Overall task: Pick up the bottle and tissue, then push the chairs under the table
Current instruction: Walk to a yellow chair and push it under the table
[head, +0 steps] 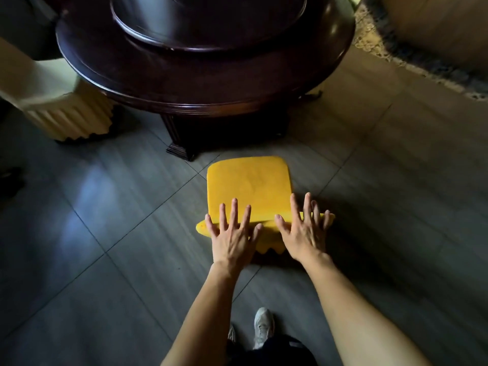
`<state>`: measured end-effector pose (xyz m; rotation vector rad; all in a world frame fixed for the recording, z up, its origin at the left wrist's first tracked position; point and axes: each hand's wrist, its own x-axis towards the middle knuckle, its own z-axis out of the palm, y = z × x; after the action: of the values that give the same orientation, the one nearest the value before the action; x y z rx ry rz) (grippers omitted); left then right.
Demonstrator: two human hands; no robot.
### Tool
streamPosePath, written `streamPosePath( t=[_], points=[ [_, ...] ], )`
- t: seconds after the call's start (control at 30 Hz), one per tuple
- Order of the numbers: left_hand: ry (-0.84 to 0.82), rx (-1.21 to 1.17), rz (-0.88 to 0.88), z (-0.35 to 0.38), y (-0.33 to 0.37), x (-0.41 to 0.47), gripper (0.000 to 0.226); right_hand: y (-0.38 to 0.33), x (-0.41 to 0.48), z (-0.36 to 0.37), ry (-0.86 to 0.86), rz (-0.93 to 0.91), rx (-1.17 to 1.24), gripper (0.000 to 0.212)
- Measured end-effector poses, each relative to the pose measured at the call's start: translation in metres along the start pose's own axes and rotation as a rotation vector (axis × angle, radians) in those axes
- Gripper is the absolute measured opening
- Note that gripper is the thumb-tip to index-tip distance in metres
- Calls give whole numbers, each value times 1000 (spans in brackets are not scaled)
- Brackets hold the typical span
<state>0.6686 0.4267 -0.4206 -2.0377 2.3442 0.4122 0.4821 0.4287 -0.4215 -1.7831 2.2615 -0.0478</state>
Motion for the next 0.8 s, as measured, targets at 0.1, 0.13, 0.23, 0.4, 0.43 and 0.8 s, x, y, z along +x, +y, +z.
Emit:
streamPosePath(
  t=[0.1,0.13,0.23,0.4,0.43,0.8],
  points=[
    [102,3,-42,7,5,-7,74,-2,-1,6,87,-22,17,77],
    [136,-3,-51,10,8,-11,72,0,-4,9,120,-45,18,75],
    [187,-32,-96,18,17,-19,65,7,-13,16,171,-144,-6,70],
    [210,-25,-136,21,17,-14,63,8,-12,20,221,-176,25,63],
    [211,-21,-138,21,17,-14,63,7,-11,20,221,-172,26,63],
    [227,-29,-134,18,13,11,62,2,16,19,270,-181,24,58]
  ],
)
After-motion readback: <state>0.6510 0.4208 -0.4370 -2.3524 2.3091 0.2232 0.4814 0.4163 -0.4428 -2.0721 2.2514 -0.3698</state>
